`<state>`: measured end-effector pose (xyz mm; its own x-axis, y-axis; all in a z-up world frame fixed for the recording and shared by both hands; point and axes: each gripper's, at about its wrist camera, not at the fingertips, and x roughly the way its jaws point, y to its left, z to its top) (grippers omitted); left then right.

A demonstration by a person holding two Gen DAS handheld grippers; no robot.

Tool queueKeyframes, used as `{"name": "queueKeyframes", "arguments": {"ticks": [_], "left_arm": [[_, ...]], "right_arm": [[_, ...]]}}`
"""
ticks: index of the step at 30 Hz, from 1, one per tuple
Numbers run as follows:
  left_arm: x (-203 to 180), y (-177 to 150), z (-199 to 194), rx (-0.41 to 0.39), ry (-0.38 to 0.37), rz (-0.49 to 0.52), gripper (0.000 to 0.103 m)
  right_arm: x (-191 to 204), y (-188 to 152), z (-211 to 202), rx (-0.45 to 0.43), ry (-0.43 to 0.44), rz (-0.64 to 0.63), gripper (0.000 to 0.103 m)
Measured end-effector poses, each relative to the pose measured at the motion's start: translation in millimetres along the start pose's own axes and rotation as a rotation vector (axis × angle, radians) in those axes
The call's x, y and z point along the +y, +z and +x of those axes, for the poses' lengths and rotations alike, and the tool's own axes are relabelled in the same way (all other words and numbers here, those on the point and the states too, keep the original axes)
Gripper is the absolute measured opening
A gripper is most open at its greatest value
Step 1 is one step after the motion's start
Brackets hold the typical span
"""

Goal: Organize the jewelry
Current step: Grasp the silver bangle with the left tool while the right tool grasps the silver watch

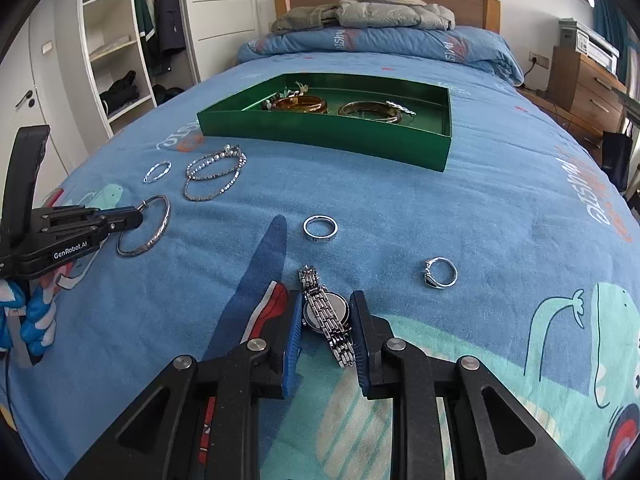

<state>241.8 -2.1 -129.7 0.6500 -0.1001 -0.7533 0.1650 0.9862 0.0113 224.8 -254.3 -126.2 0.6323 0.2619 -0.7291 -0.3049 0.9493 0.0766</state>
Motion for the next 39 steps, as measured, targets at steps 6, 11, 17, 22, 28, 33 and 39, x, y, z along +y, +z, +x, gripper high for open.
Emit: {"name": "queueKeyframes", "arguments": {"ticks": [6, 11, 17, 22, 28, 33, 39], "left_arm": [[0.5, -1.3, -22.8, -0.044, 0.009, -0.023, 0.005], [3.5, -3.1, -45.7, -0.074, 0.006, -0.045, 0.005], [4.6, -10.6, -74.9, -0.099, 0.009, -0.051, 0.005], [5.3, -17.5, -102.6, -0.129, 0.013, -0.054, 0.005], [5.1, -24.0, -135.6, -0.167, 0.022, -0.051, 0.005], [5.8, -27.0, -161.2, -0.201, 0.030, -0.054, 0.005], [7.4, -19.7, -189.8, -0.251, 0.040, -0.057, 0.005]], "right_arm": [[1.1, -3.8, -17.3, -0.041, -0.017, 0.058, 0.024], [7.3, -5.5, -36.6, -0.073, -0.025, 0.085, 0.024], [18.2, -9.2, -61.2, -0.099, -0.029, 0.101, 0.024], [33.4, -10.9, -86.7, -0.128, -0.027, 0.096, 0.023], [54.6, -13.4, -118.2, -0.165, -0.022, 0.082, 0.024], [67.3, -16.2, -143.3, -0.196, -0.024, 0.068, 0.023], [75.9, -10.4, -174.7, -0.246, -0.034, 0.055, 0.023]]}}
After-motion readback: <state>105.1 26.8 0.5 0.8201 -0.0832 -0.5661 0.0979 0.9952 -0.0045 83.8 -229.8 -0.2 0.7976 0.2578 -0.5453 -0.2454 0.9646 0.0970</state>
